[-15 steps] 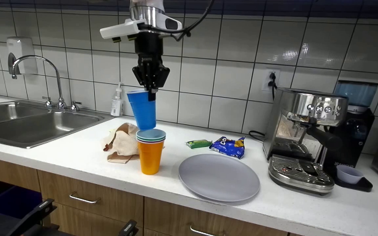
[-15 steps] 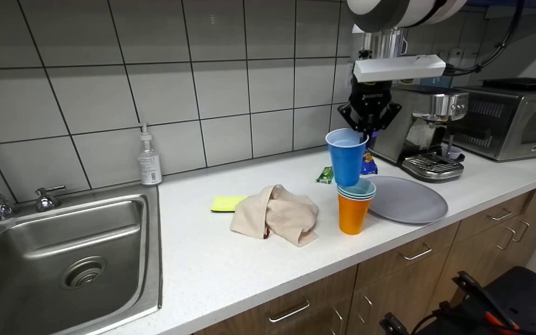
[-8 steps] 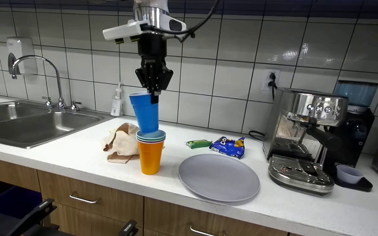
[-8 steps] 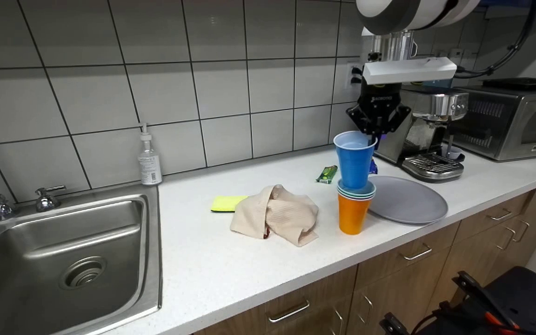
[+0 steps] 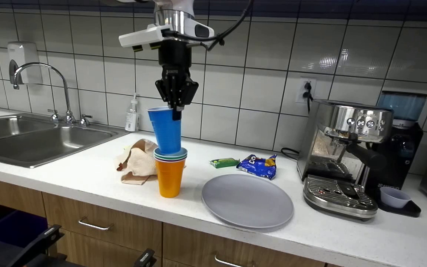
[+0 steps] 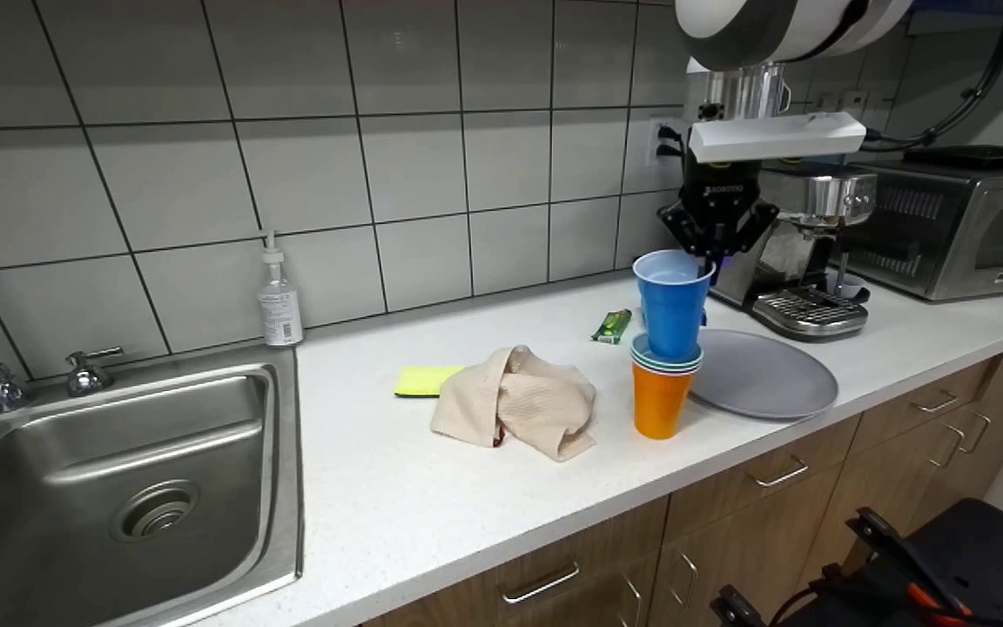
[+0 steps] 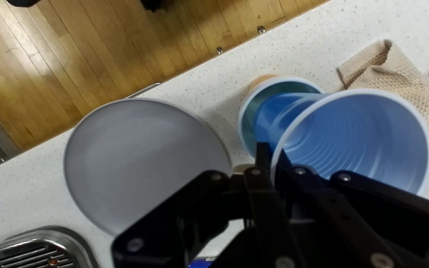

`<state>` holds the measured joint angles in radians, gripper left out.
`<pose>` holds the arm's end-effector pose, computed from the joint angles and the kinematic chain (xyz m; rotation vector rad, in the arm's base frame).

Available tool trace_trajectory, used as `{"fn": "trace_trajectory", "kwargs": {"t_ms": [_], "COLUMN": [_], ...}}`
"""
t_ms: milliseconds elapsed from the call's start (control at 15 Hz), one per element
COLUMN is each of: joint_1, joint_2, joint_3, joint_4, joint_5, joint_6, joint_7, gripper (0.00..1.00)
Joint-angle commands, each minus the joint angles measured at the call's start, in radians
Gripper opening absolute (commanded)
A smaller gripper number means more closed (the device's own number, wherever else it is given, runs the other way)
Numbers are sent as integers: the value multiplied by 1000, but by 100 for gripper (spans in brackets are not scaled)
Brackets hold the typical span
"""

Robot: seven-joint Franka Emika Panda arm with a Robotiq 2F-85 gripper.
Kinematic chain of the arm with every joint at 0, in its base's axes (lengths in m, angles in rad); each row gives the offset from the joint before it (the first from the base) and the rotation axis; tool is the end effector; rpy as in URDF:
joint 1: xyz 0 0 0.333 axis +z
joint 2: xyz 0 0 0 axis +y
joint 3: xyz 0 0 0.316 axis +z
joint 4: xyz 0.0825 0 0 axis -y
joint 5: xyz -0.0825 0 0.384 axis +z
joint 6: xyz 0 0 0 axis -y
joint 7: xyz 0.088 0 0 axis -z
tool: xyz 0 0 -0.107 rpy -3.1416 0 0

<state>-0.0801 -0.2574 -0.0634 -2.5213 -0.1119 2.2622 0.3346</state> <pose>0.4305 -0.0649 0.3704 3.0091 -0.6171 0.0079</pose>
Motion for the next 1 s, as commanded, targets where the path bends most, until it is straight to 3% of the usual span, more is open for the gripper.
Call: {"fn": "trace_trajectory", "kwargs": {"t_ms": [0,933], "joint_1": [-17,-16], "joint_2": [-20,47], "joint_3": [-1,-18], "joint_4": [-16,-3], "joint_5": [22,56], "joint_6": [-2,25], "joint_7": [-39,-57], "gripper": [1,1]}}
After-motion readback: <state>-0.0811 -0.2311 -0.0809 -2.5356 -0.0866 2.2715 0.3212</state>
